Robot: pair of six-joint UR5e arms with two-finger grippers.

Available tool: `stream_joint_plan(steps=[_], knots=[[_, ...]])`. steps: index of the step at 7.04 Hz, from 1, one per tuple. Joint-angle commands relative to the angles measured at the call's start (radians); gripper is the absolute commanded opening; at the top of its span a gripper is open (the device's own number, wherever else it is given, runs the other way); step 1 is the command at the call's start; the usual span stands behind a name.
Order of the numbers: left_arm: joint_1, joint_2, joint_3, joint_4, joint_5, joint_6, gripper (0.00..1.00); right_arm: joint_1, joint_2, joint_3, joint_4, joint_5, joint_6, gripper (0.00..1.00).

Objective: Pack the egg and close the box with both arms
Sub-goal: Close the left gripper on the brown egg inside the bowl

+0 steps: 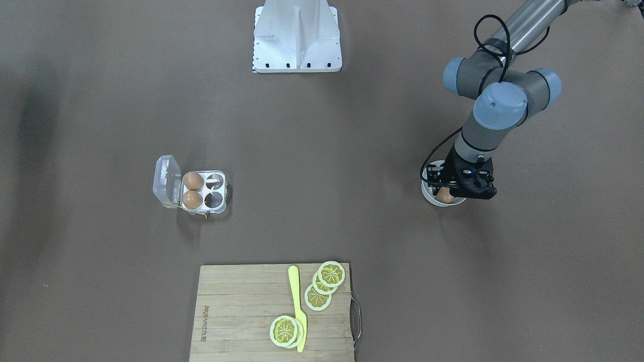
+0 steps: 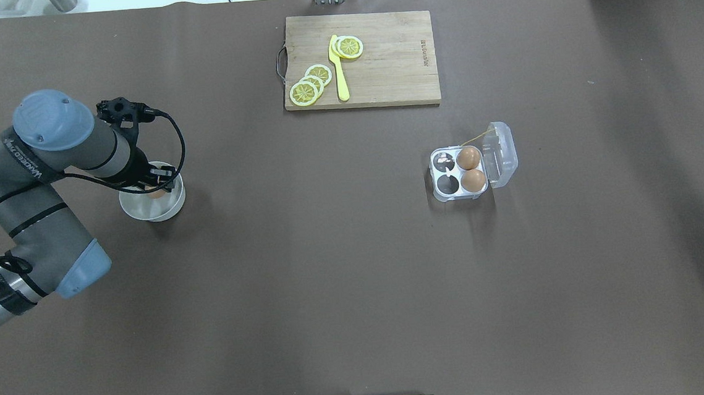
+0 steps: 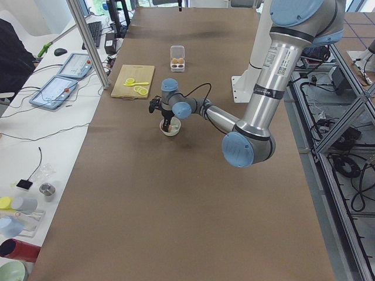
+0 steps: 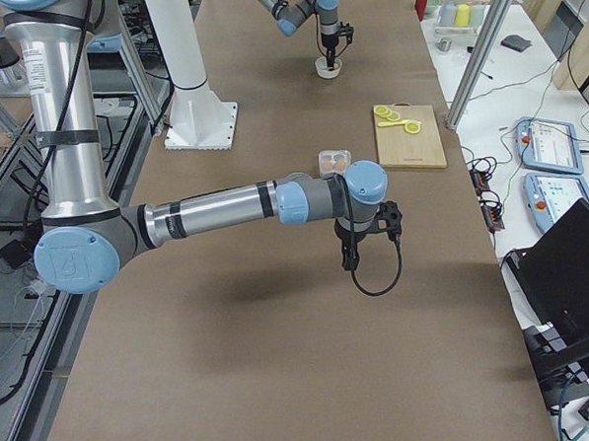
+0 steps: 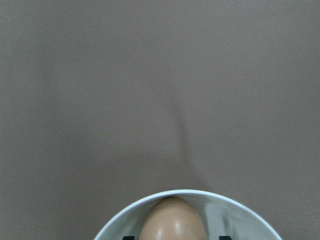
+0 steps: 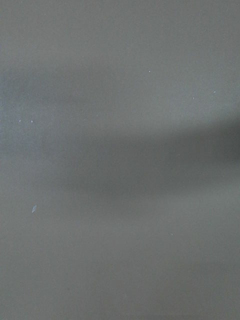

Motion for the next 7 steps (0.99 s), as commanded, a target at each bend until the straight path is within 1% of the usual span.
stream_joint_plan(steps=[1,2,3,4,5,6,7], knots=[[-0.001,0.001,-0.008,0.003,-0.001,-0.001,0.06,0.000,0.000,0.000,0.000,0.001,0.000,1.00],[-0.008,0.001,-0.018,0.003,-0.009,-0.001,0.00,0.000,0.000,0.000,0.000,0.001,0.000,1.00],[-0.015,0.037,-0.085,0.008,-0.009,-0.001,0.00,0.000,0.000,-0.002,0.000,0.001,0.000,1.00],[-0.015,0.113,-0.163,0.008,-0.010,-0.001,0.00,0.000,-0.002,-0.002,0.000,0.001,0.000,1.00],[-0.019,0.143,-0.216,0.008,-0.010,-0.001,0.00,0.000,0.000,-0.008,-0.002,0.008,0.002,1.00],[-0.031,0.143,-0.254,0.009,-0.004,-0.004,0.00,0.000,0.005,-0.003,0.001,0.008,0.015,1.00],[-0.035,0.105,-0.265,0.006,-0.001,-0.019,0.00,0.000,0.009,-0.008,0.003,0.008,0.026,1.00]])
